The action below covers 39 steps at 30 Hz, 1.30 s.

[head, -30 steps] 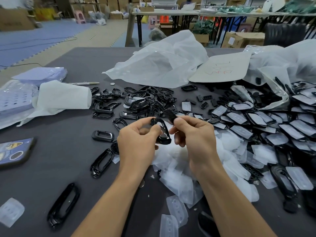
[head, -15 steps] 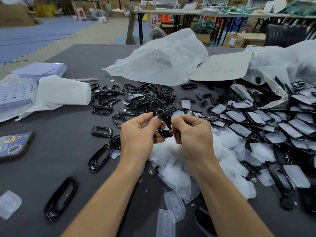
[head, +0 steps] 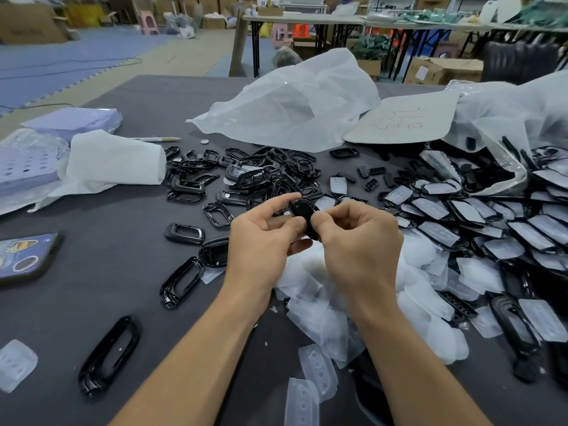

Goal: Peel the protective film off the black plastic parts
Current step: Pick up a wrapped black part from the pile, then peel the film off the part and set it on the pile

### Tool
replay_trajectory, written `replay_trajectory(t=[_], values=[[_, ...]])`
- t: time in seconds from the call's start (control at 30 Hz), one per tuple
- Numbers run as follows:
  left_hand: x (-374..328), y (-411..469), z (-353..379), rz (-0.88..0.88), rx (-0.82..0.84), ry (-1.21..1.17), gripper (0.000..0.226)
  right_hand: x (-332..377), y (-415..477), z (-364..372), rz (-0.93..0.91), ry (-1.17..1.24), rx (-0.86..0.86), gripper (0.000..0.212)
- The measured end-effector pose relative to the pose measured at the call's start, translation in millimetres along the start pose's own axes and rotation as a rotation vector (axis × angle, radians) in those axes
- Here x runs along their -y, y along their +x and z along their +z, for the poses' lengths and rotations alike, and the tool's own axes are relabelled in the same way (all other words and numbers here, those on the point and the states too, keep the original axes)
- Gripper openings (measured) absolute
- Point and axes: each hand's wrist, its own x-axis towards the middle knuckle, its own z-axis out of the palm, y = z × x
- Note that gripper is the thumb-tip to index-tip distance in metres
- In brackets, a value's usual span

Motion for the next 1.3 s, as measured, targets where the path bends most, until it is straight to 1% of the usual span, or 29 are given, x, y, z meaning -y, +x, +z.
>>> replay_trajectory(t=[0.17,0.3,0.43,0.6,0.73,0.8,0.9,0.93,1.03,1.1,1.17,1.23,1.3], values=[[0.5,-0.5,-0.7,-0.009,0.004,0.013,0.025,0.1,1.5,-0.7,-0.022,-0.059,0.020,0.012],[-0.3,-2.8,0.7,-0.013,-0.026,0.020,0.022,-2.0,4.4,-2.9,-0.041,-0.124,0.031,0.020],[-1.0,-4.6,1.5,-0.013,-0.055,0.030,0.013,-3.6,5.2,-4.6,-0.050,-0.189,0.049,0.022],[-2.3,-3.5,3.2,0.019,-0.075,0.087,0.028,-2.3,1.1,-3.6,-0.090,-0.221,0.016,0.025],[-3.4,-3.3,2.9,0.045,-0.091,0.091,0.032,-0.1,-1.3,-2.6,-0.084,-0.250,-0.005,0.021],[-4.8,-3.3,1.4,0.043,-0.088,0.062,0.030,1.5,-0.2,-5.4,-0.078,-0.226,0.002,0.019],[-4.8,-3.0,0.2,0.046,-0.087,0.015,0.025,4.1,1.6,-6.7,-0.025,-0.137,0.176,0.009],[-4.2,-3.6,0.2,0.062,-0.094,0.017,0.026,4.3,1.6,-6.4,-0.009,-0.102,0.208,0.011],[-3.1,-8.0,1.0,0.137,-0.077,0.066,0.026,5.4,2.0,-6.4,0.018,0.022,0.201,0.018],[-4.7,-9.7,1.1,0.150,-0.037,0.094,0.023,6.0,0.9,-7.0,0.016,0.066,0.182,0.020],[-5.1,-8.0,-0.2,0.147,-0.031,0.080,0.025,5.2,-0.6,-6.8,0.007,0.075,0.170,0.019],[-6.1,-6.5,-0.6,0.151,-0.037,0.067,0.030,4.6,-0.6,-7.1,0.018,0.077,0.196,0.016],[-8.0,-6.2,-0.5,0.156,-0.059,0.067,0.036,4.0,1.2,-7.8,0.068,0.115,0.261,0.014]])
